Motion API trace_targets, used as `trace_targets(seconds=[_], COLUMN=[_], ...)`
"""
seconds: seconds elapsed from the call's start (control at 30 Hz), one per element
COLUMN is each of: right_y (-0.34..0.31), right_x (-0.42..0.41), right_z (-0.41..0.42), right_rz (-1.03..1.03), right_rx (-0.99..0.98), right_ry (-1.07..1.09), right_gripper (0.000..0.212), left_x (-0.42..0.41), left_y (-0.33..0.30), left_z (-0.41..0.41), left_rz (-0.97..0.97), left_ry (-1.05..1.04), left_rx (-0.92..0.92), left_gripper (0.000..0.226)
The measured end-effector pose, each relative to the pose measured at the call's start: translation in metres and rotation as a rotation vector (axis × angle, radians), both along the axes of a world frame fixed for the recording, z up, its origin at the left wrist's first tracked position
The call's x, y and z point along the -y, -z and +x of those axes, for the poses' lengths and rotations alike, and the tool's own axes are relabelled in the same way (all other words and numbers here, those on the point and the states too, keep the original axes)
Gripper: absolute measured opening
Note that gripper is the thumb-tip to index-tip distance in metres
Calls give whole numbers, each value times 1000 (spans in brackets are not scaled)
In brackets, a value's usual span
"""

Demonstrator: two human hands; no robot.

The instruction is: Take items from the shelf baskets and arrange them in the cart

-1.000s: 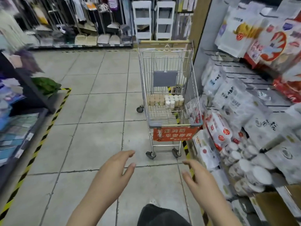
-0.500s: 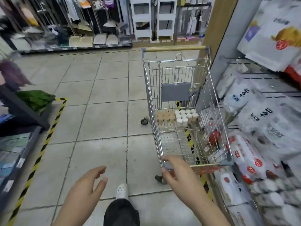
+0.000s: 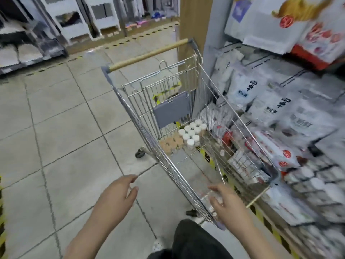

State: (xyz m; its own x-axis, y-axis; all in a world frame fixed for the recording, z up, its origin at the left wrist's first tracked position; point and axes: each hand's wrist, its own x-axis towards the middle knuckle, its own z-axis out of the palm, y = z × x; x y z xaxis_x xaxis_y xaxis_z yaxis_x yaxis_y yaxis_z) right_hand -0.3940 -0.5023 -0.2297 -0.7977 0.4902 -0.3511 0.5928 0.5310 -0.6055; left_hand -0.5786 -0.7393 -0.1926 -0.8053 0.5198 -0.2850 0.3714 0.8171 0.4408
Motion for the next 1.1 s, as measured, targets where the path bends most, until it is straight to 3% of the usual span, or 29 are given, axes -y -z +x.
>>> trace_targets(seconds=[0.27, 0.6, 0.87, 1.1], right_y=[35, 58, 122, 196], right_x=[-36, -62, -102, -138], right_z=[-57, -178, -215, -248], right_rz=[-42, -123, -252, -349], right_rx=[107, 122, 226, 279], right_ry=[188, 219, 499, 627], right_gripper=[31, 33, 29, 27], left_x=[-104, -143, -240, -316], left_y=[21, 37, 118, 208], left_z=[-81, -189, -278, -281], left_rz=[65, 26, -173, -348], left_ry=[304, 412, 665, 824], left_rx=[58, 148, 235, 349], left_gripper=[35, 31, 25, 19])
